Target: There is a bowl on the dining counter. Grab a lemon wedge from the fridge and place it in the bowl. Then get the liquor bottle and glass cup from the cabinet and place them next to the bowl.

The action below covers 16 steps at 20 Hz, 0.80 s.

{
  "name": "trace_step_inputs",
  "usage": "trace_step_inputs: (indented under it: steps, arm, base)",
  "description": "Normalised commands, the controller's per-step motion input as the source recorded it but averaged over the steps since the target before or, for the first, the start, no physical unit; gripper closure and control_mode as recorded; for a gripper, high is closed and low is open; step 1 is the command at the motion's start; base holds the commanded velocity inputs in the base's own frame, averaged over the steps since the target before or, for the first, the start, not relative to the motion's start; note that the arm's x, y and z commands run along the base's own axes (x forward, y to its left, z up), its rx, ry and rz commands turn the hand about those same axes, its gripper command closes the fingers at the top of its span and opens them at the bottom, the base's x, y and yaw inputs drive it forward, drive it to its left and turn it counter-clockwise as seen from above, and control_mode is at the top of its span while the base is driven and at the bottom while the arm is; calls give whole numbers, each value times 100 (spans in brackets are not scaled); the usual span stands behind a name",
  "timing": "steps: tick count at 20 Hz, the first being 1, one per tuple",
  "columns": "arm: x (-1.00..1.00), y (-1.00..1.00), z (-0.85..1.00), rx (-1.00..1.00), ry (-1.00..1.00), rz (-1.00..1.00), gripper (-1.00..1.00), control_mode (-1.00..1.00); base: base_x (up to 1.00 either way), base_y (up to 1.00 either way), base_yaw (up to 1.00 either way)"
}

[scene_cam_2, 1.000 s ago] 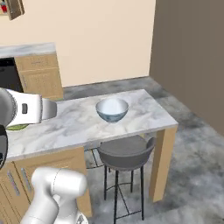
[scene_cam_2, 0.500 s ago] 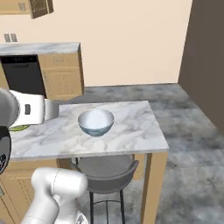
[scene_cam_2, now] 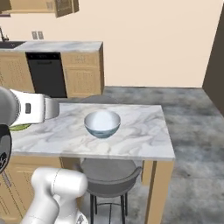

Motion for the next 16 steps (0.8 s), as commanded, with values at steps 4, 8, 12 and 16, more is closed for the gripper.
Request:
trace_step_inputs:
  steps: [4,8,12,16]
  arm:
    - [0,0,0,0,0,0,100,100]
    - [0,0,0,0,0,0,100,100]
    - [84,-51,0,5,10,25,100,-100]
    - [99,-32,0,5,34,11,100,-100]
  base:
    - [98,-39,37]
    - [88,-43,37]
    - [0,0,0]
    - [0,0,0]
